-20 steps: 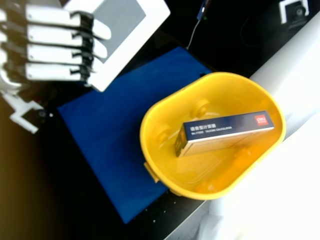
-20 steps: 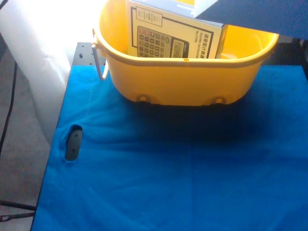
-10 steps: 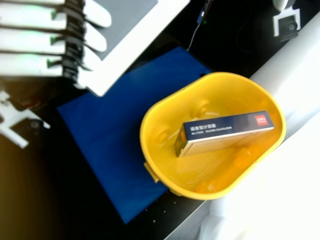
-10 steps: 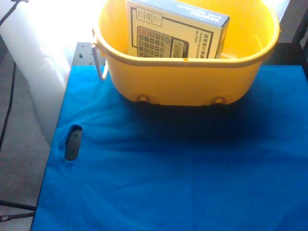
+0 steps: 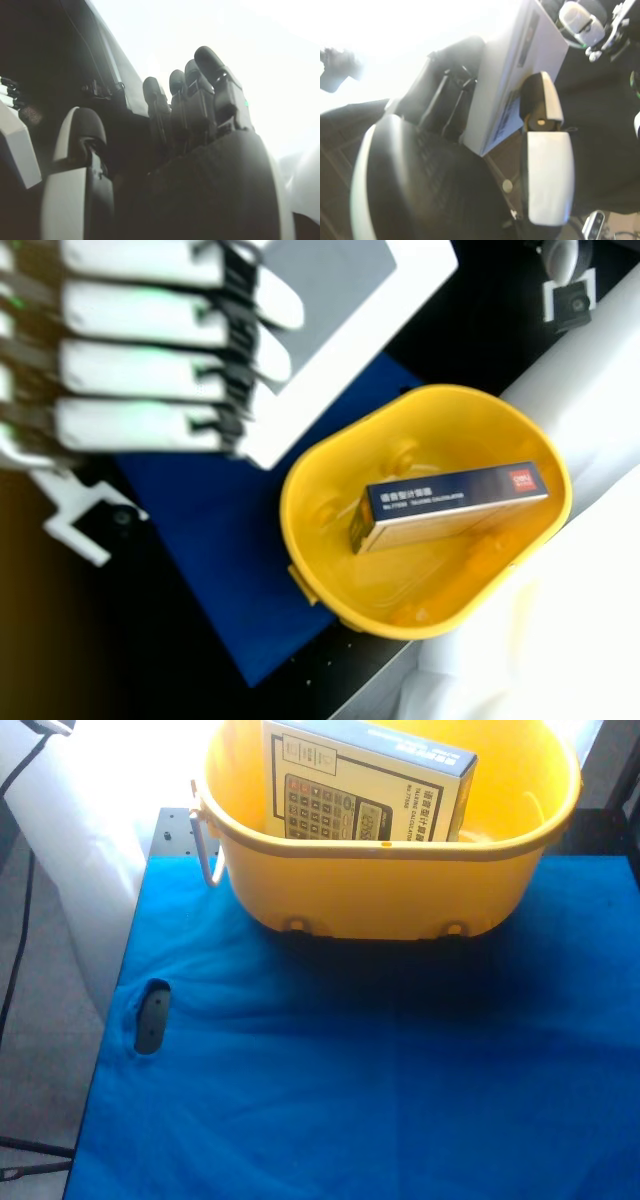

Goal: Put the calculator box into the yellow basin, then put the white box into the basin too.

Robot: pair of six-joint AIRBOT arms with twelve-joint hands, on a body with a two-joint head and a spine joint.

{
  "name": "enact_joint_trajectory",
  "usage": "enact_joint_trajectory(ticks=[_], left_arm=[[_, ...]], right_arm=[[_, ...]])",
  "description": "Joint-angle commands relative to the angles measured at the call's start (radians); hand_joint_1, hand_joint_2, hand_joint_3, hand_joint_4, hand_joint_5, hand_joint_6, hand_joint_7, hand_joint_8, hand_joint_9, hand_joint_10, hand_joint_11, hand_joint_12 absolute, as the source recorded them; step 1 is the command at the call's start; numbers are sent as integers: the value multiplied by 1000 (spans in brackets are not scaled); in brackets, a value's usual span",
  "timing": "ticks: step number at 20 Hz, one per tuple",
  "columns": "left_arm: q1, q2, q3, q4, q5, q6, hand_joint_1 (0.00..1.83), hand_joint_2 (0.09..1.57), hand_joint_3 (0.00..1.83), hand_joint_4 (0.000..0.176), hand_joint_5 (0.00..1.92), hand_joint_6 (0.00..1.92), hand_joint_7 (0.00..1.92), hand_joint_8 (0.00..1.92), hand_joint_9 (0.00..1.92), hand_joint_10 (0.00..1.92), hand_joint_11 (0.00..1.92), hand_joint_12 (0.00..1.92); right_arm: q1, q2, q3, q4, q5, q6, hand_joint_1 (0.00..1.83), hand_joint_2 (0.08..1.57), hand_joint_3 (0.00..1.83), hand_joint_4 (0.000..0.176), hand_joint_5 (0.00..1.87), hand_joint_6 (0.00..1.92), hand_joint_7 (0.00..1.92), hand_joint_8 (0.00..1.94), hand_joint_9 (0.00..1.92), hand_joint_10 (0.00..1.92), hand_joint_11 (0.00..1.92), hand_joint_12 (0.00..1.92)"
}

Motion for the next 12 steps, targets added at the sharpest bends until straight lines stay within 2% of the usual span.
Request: enact_joint_trajectory(ticks=[1, 2, 3, 4, 5, 6, 7, 8, 9, 10, 11, 12], left_arm=[[-8, -6, 4, -1, -119, -3, 731, 1157, 0, 0, 599, 33, 383, 11, 323, 53, 0, 1191], [-8, -6, 5, -1, -117, -3, 739, 1164, 2, 0, 601, 34, 365, 3, 313, 48, 0, 1197], [-7, -8, 6, -1, -117, -3, 724, 1164, 1, 0, 602, 35, 378, 7, 327, 56, 0, 1241], [-7, -11, 7, -1, -117, -3, 711, 1160, 0, 0, 598, 33, 378, 6, 315, 52, 0, 1239], [-7, -13, 8, -1, -116, -3, 693, 1129, 0, 0, 620, 42, 411, 20, 303, 48, 0, 1234], [-7, -15, 9, -1, -113, -3, 687, 1118, 0, 0, 624, 45, 429, 24, 302, 53, 0, 1204], [-7, -18, 12, -1, -111, -3, 627, 1114, 0, 0, 604, 37, 440, 22, 305, 59, 0, 1136], [-7, -20, 13, -1, -111, -3, 626, 1163, 9, 0, 580, 25, 465, 26, 326, 72, 0, 1068], [-7, -22, 13, 0, -111, -3, 633, 1178, 9, 0, 568, 18, 482, 26, 340, 82, 0, 1071], [-7, -22, 12, 0, -112, -4, 627, 1179, 5, 0, 549, 9, 471, 16, 330, 81, 0, 1020], [-7, -23, 12, 0, -112, -4, 608, 1153, 0, 0, 539, 4, 462, 10, 319, 76, 0, 1007], [-7, -23, 12, 0, -114, -5, 607, 1143, 0, 0, 522, 1, 446, 3, 325, 73, 0, 991]], right_arm=[[22, -12, 14, -34, -87, 5, 1366, 1130, 1, 0, 912, 1108, 896, 1080, 918, 1164, 817, 1630], [35, -28, 26, -34, -72, 5, 1238, 1138, 0, 0, 924, 1088, 943, 1063, 928, 904, 811, 1626], [49, -45, 37, -34, -55, 5, 1341, 1125, 1, 0, 932, 1087, 937, 1032, 908, 1111, 816, 1623], [63, -62, 49, -34, -38, 5, 1363, 1122, 2, 0, 932, 1089, 942, 1008, 900, 1170, 817, 1624], [75, -81, 62, -34, -23, 5, 1238, 1135, 1, 0, 930, 1080, 955, 1045, 923, 910, 816, 1620], [87, -96, 75, -34, -5, 5, 1341, 1124, 2, 0, 934, 1085, 940, 1028, 907, 1112, 818, 1621], [99, -112, 91, -34, 18, 5, 1362, 1123, 2, 0, 934, 1087, 936, 1026, 903, 1155, 818, 1622], [102, -116, 98, -34, 29, 5, 1195, 1128, 1, 0, 940, 1059, 484, 690, 180, 975, 163, 1861], [107, -119, 104, -34, 43, 5, 1170, 1124, 0, 0, 957, 1029, 840, 1514, 778, 1732, 850, 1909], [111, -122, 109, -34, 58, 5, 1227, 1162, 1, 0, 991, 811, 792, 1538, 695, 1742, 658, 1919], [114, -124, 114, -34, 69, 5, 1190, 1109, 0, 0, 1020, 890, 1026, 1826, 1098, 1885, 1152, 1921], [119, -128, 120, -34, 83, 5, 1317, 1170, 0, 0, 947, 1076, 864, 1275, 761, 1578, 509, 1795]])
